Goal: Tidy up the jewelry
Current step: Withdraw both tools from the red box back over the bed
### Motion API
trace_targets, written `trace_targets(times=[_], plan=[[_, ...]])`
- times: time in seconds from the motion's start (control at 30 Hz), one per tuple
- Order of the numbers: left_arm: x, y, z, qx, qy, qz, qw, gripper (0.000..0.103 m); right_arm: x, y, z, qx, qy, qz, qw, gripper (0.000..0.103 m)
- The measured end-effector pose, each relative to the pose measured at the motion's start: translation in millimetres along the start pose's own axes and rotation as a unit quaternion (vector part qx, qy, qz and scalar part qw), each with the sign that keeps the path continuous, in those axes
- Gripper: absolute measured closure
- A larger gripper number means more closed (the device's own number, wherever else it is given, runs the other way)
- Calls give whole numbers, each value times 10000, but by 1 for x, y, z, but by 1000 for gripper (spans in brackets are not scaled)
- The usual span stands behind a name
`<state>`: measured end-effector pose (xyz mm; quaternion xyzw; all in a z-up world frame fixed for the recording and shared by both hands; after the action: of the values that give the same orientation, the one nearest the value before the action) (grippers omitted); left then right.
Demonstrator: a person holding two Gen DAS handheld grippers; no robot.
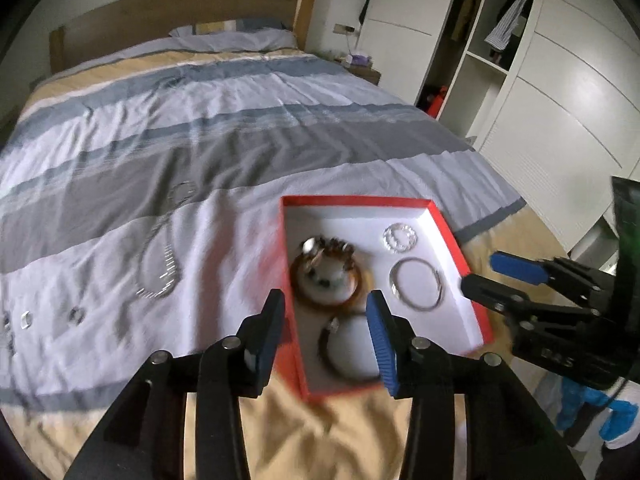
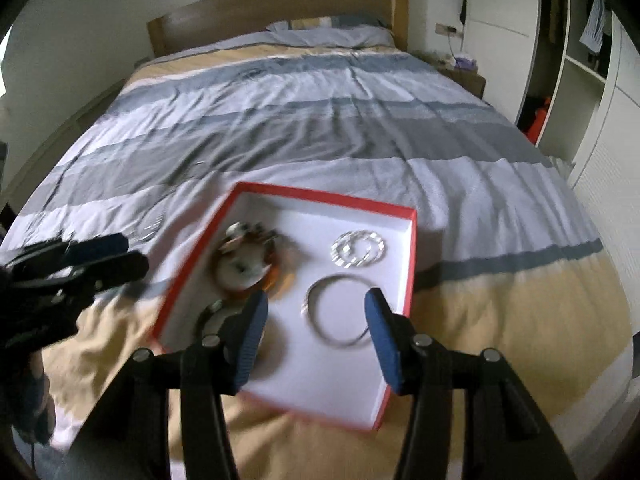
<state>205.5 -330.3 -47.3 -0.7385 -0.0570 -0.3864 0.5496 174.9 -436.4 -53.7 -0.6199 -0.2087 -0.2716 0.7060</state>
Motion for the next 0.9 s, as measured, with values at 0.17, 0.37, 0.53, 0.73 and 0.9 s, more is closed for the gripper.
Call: trace_targets(times=[0.17, 0.37, 0.53, 0.73, 0.9], plan=[[-33, -43, 27, 220, -97, -62, 9997, 53, -28, -37, 32, 42, -107, -75, 9999, 54], [-68, -87, 67, 578, -274, -161, 9978, 52, -45, -77, 66, 144, -191, -266, 9994, 54], [-95, -120, 109, 902, -548, -262, 9941, 44, -46, -97, 95, 251, -327, -444, 9982, 54], [-117, -157, 171, 1443, -970, -412, 9839, 42, -39, -100, 137, 521, -581, -564, 9953, 54], [-125, -174, 218, 1855, -1283, -476, 9731, 39, -29, -81, 173, 769, -785, -515, 9926, 54]])
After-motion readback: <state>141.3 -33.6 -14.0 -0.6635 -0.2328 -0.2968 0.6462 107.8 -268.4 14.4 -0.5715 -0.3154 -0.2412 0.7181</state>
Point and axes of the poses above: each gripper's, at about its wrist camera, not at the fingertips, and y roughly the way its jaws point, z to its left, x to its top, the point moved 9 cm from there along y, roughly the way its jaws point, and after that the axes turned 7 degrees about x, right-handed, at the moved point
